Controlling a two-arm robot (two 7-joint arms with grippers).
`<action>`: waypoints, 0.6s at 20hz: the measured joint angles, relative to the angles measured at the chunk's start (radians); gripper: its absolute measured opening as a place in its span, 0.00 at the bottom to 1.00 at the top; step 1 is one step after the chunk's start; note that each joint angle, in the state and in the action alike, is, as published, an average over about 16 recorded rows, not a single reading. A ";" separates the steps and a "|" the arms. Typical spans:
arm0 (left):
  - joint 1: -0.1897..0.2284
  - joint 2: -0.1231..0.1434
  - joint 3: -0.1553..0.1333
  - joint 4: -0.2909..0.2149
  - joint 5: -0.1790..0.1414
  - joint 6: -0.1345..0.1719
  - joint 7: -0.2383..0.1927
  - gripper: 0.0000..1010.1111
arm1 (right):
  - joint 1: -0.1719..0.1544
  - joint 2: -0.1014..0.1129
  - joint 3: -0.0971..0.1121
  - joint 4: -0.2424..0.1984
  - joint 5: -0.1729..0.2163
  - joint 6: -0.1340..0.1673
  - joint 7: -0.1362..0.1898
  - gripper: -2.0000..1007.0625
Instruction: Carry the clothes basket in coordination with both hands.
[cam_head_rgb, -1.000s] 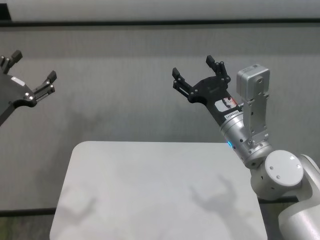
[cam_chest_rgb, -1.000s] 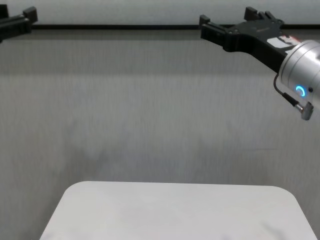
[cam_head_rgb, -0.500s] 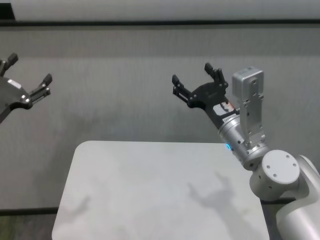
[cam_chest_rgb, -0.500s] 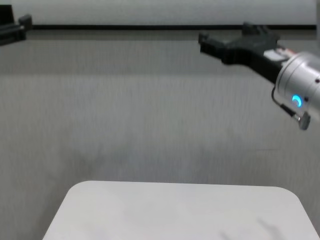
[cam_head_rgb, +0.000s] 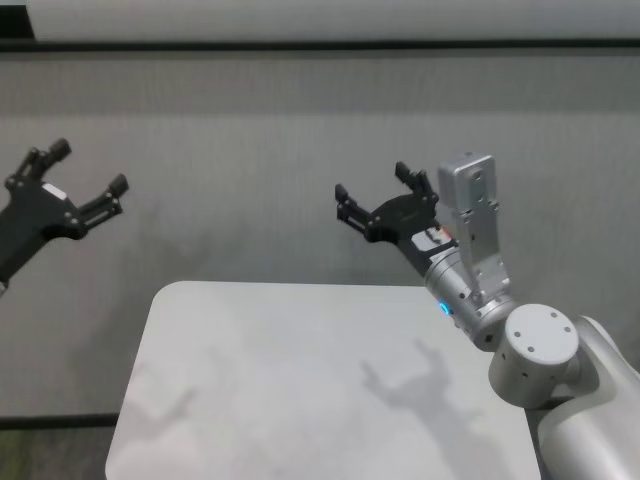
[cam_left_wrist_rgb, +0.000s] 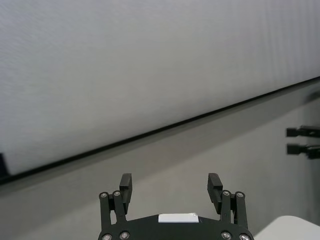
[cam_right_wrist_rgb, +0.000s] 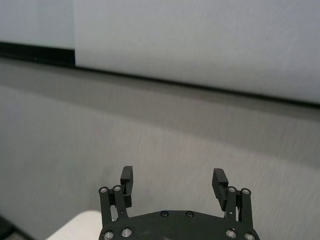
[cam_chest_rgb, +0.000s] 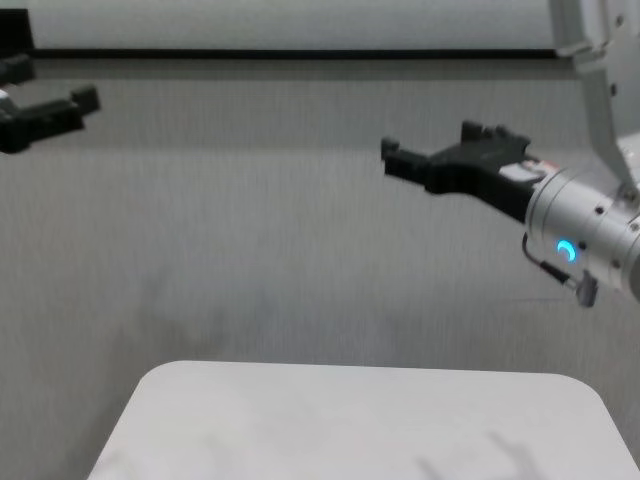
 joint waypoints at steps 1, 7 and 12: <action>-0.008 -0.003 0.007 0.013 -0.011 0.000 -0.013 0.99 | 0.003 -0.001 -0.001 0.010 0.000 0.004 0.002 1.00; -0.035 -0.011 0.047 0.055 -0.052 0.013 -0.061 0.99 | 0.018 -0.003 -0.007 0.050 0.004 0.017 0.009 1.00; -0.030 -0.004 0.066 0.051 -0.063 0.031 -0.066 0.99 | 0.022 -0.003 -0.007 0.062 0.009 0.017 0.010 1.00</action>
